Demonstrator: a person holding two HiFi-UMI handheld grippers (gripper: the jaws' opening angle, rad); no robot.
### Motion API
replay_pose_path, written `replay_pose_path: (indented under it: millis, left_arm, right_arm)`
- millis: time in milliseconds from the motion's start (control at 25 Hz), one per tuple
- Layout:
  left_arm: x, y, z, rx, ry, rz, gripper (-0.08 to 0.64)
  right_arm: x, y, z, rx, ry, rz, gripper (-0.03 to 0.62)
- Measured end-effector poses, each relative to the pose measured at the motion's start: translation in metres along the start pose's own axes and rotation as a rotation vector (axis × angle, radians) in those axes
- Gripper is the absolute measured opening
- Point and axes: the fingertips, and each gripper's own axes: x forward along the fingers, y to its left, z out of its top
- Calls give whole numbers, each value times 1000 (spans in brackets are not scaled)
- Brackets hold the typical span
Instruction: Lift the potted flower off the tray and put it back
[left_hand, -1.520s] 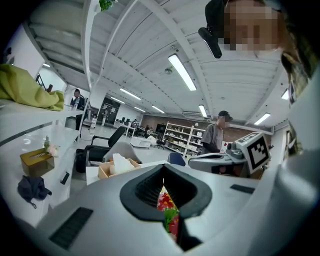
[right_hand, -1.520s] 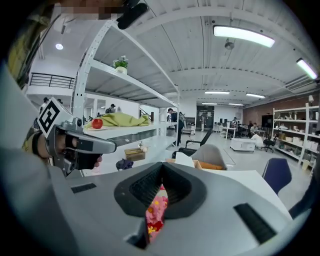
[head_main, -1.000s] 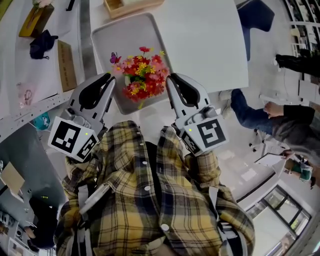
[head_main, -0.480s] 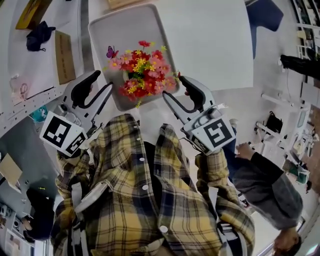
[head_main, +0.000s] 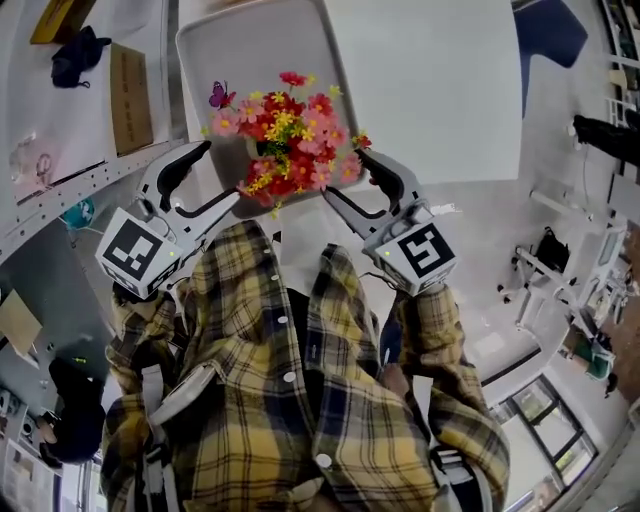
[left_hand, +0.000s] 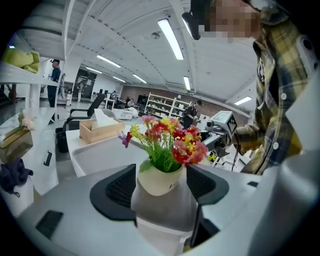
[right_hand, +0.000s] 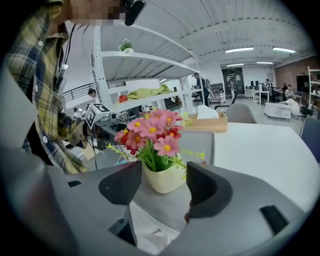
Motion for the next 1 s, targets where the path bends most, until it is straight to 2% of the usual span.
replay_pose_path:
  millis: [160,440,600,720,880,1000]
  left_arm:
    - [16,0,-18,55,46,-9,319]
    - [40,4,-29,74,65,10,328]
    - [48,6,-33,76,71,20,328]
    - [53,7,-33,80,73,17,328]
    - [59,8,-33,79,74,16,328]
    - [60,8,-33,71,72,13,328]
  right_arm:
    - [17,-6,-14,-19,14,10,267]
    - [42,-7,-25,-54,15,24,306]
    - [46,-10,-27,-21,0,29,343]
    - [44,-10,-31,-18,7,31,345]
    - [50,-6,-36,4,9,67,345]
    - [56,-6,-37,55,20,107,345]
